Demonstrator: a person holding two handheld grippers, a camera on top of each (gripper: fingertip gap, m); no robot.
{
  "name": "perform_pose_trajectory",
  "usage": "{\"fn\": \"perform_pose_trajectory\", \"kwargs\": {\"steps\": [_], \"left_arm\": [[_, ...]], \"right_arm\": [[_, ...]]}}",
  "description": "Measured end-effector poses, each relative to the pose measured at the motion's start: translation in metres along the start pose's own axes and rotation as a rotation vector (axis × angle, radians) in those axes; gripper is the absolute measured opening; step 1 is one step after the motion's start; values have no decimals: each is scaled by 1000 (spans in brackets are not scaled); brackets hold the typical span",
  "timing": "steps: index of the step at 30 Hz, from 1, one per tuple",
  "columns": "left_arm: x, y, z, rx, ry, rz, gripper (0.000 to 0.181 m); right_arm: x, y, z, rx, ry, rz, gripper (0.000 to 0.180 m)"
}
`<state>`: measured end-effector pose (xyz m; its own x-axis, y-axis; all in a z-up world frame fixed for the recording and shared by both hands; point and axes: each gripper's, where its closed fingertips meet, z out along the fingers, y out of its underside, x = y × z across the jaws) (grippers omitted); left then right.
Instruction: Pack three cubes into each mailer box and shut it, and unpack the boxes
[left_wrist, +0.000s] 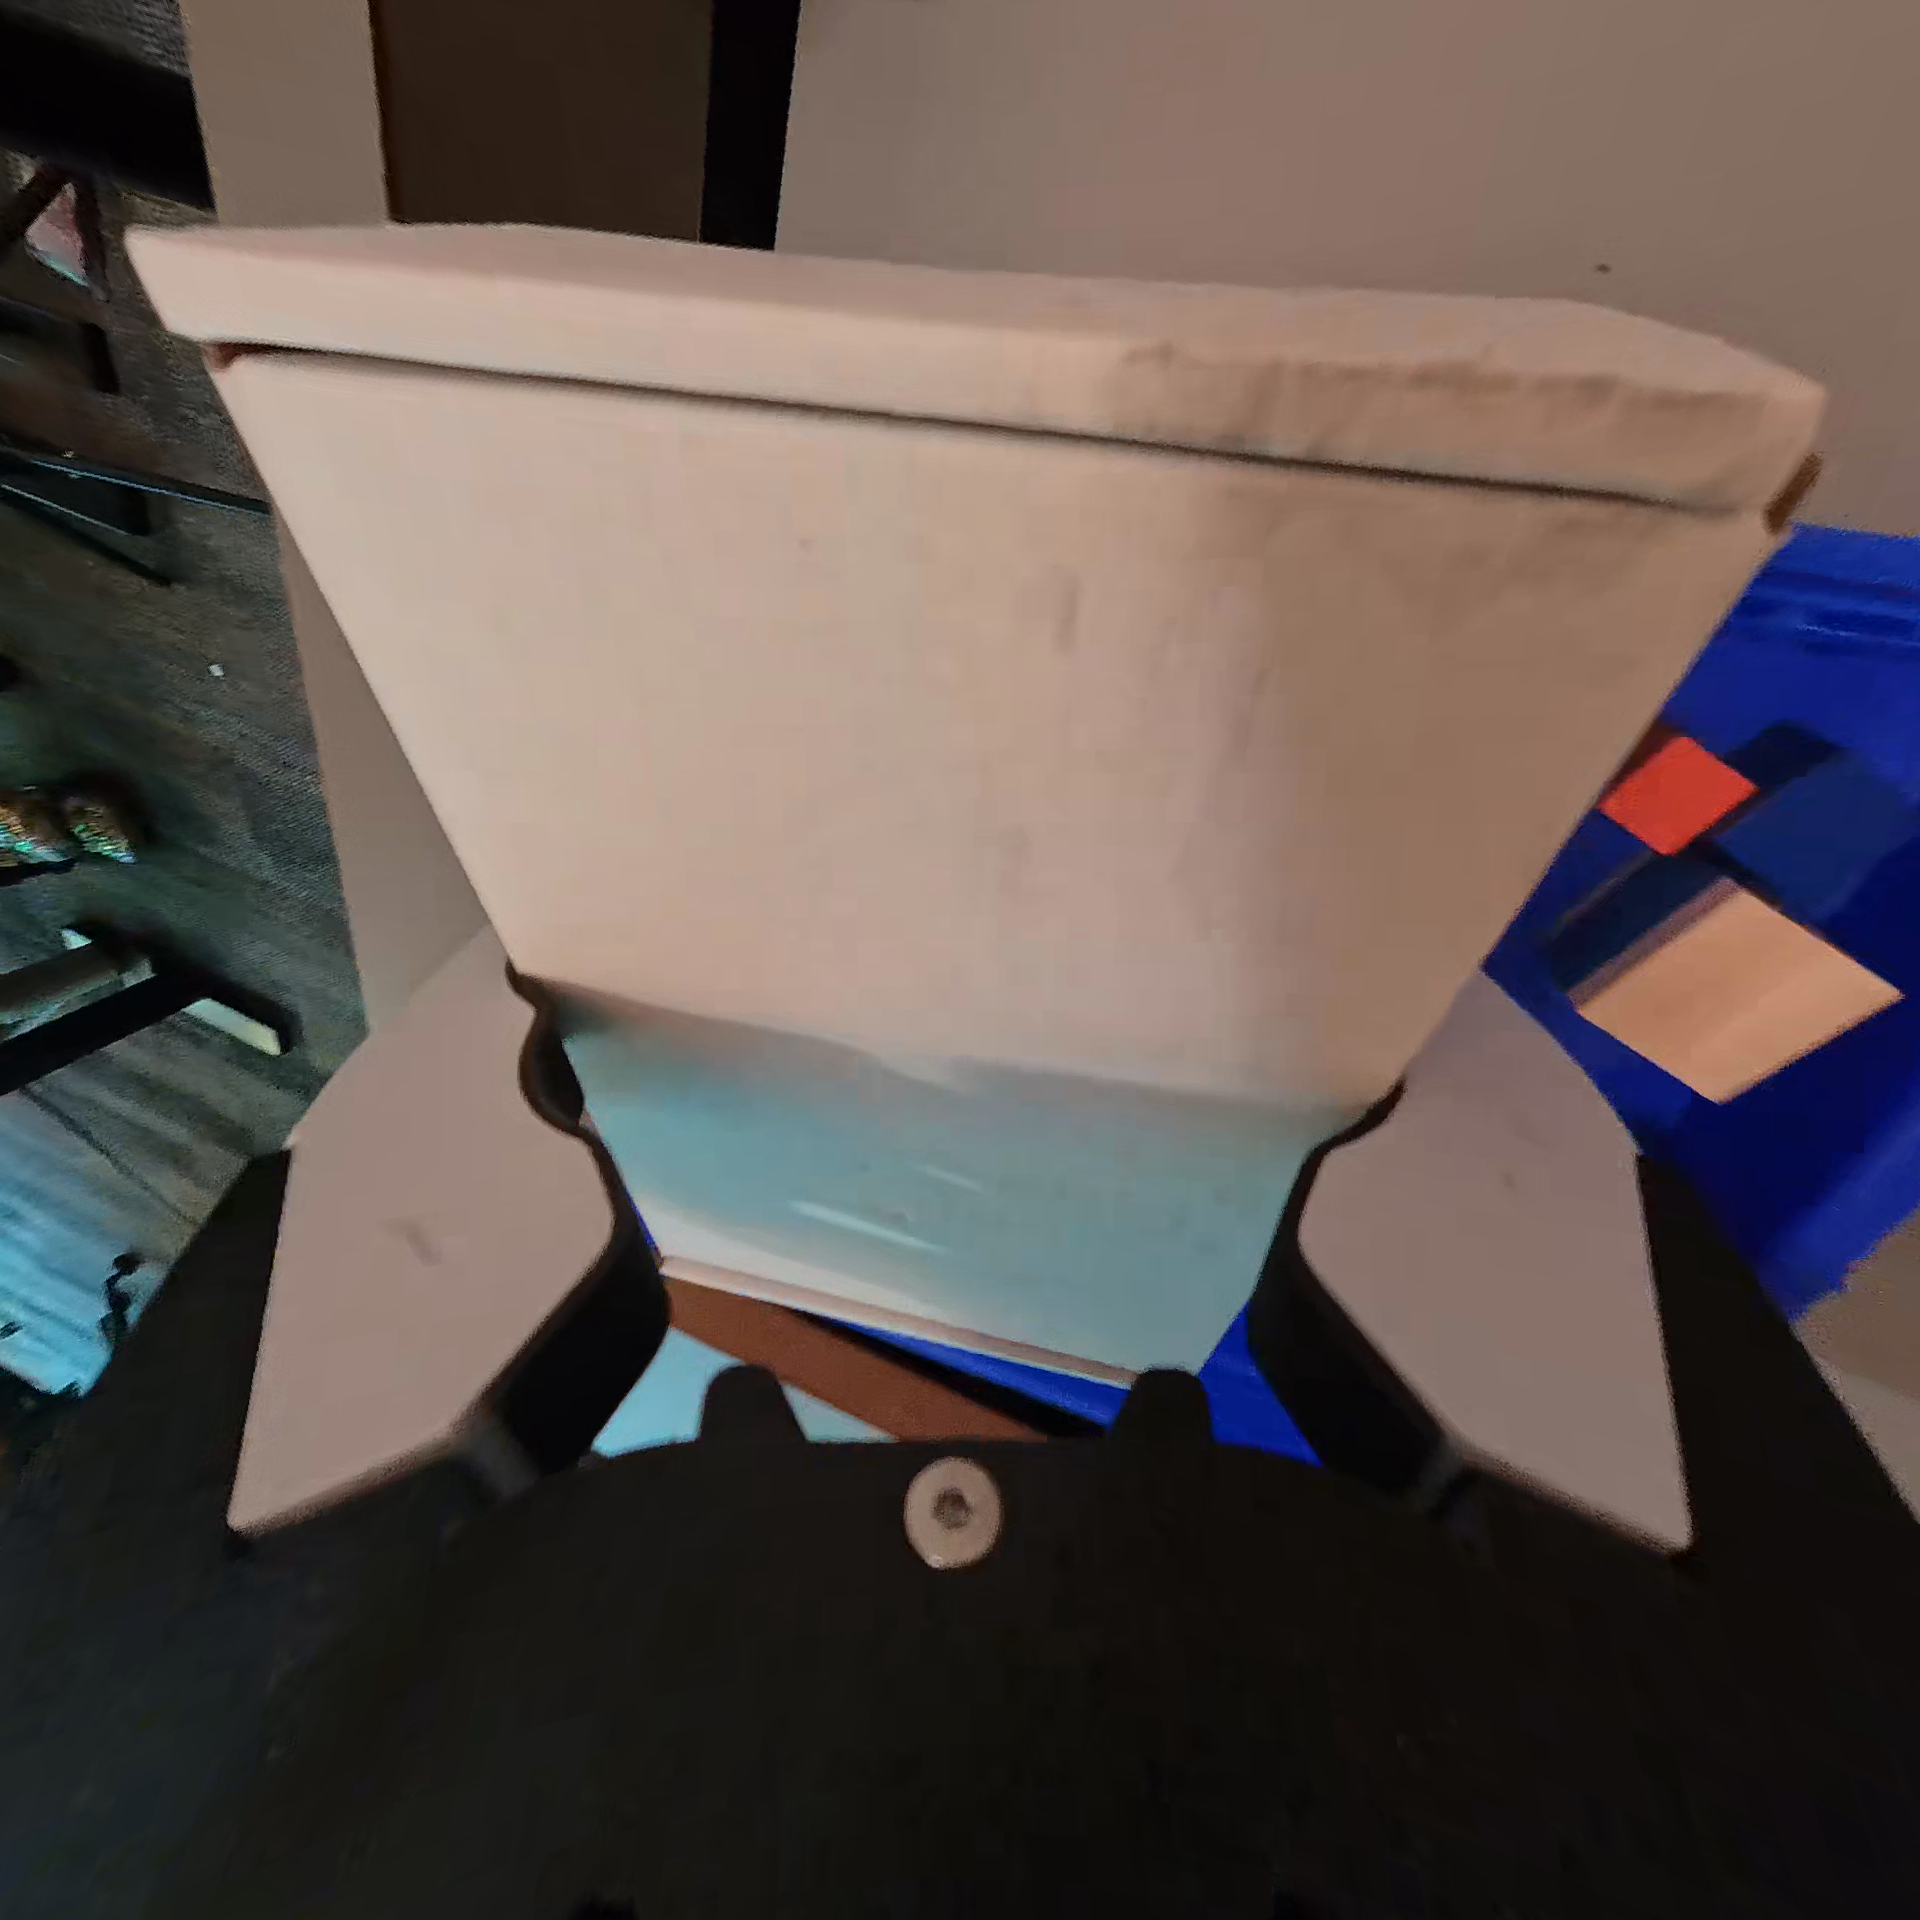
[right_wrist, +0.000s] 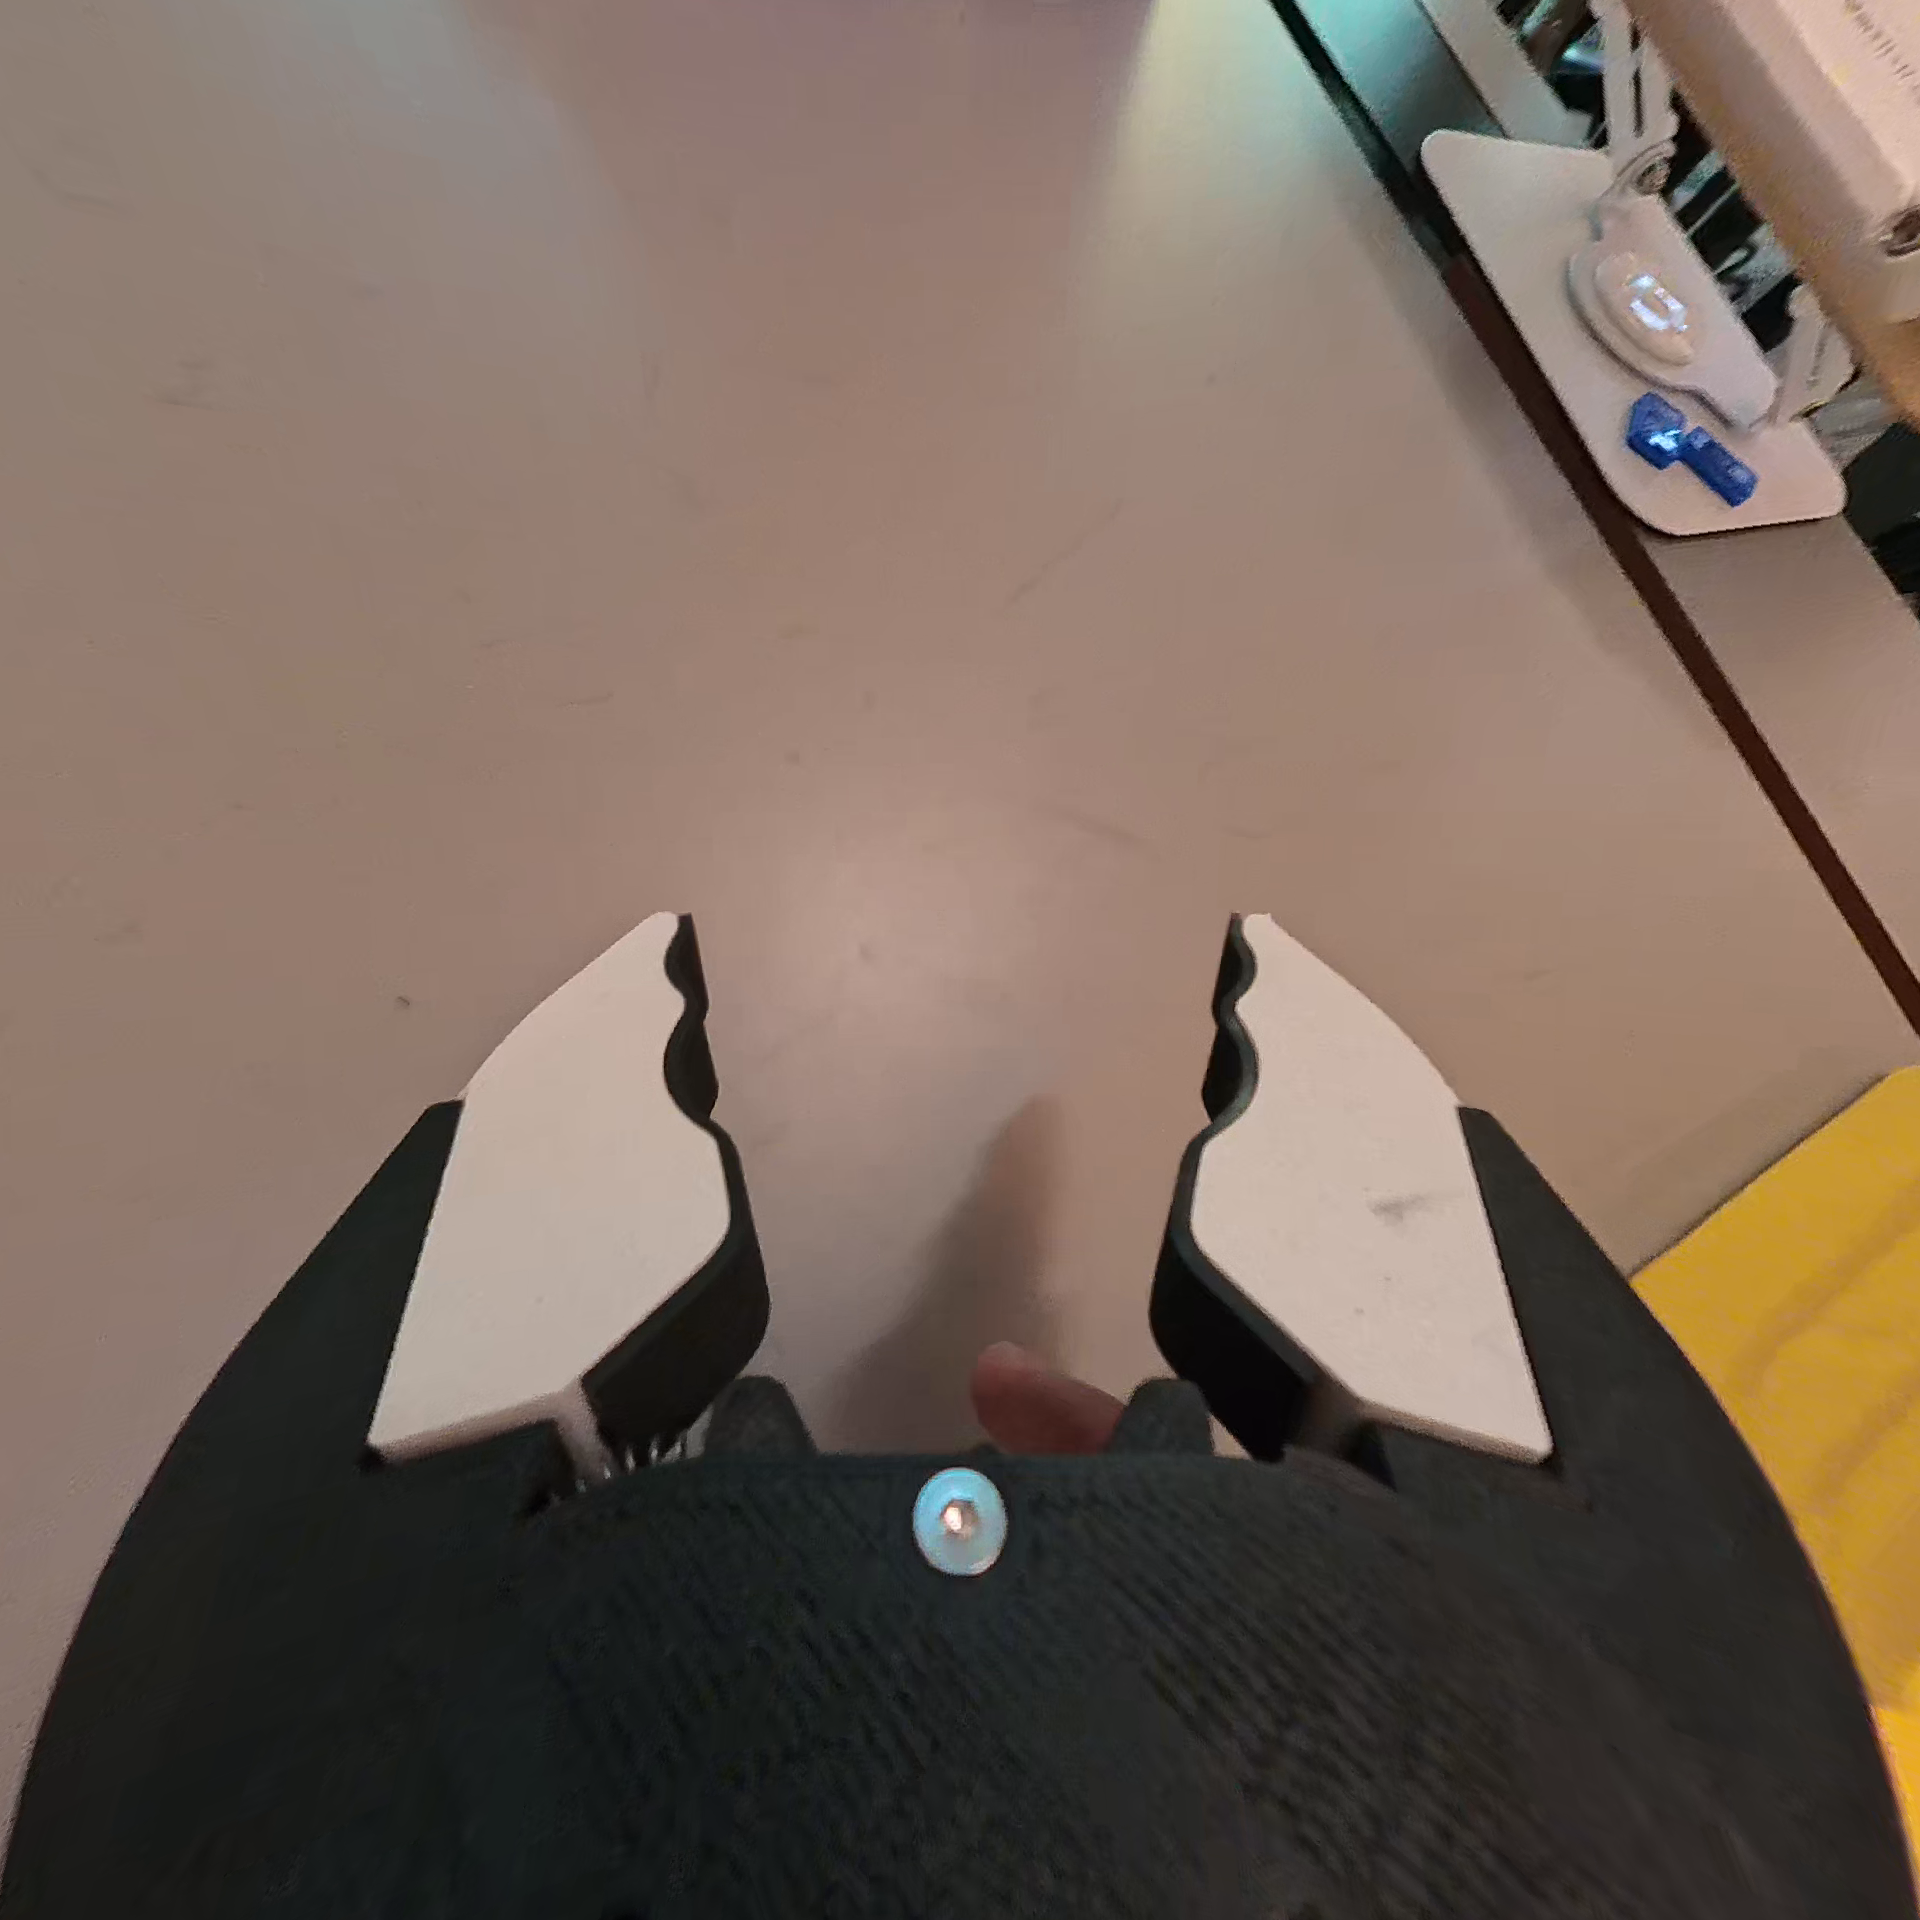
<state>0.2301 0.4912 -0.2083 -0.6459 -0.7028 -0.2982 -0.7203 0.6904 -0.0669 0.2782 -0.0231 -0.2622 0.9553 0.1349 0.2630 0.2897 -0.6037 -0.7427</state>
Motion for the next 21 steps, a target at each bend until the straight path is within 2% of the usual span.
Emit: {"fn": "perform_pose_trajectory", "kwargs": {"steps": [6,10,13,16,21], "left_arm": [[27,-36,-87,-70,-117,-33,142],[105,-94,-115,-97,-67,-36,142],[183,-142,-98,-100,-18,-12,142],[263,-184,-57,-96,44,42,142],[337,-234,-9,-79,0,124,141]], "right_arm": [[13,-17,-16,56,86,7,90],[23,-39,-20,143,125,159,83],[29,-54,-22,199,129,310,74],[27,-54,-22,178,118,376,65],[25,-45,-29,171,90,431,58]]}}
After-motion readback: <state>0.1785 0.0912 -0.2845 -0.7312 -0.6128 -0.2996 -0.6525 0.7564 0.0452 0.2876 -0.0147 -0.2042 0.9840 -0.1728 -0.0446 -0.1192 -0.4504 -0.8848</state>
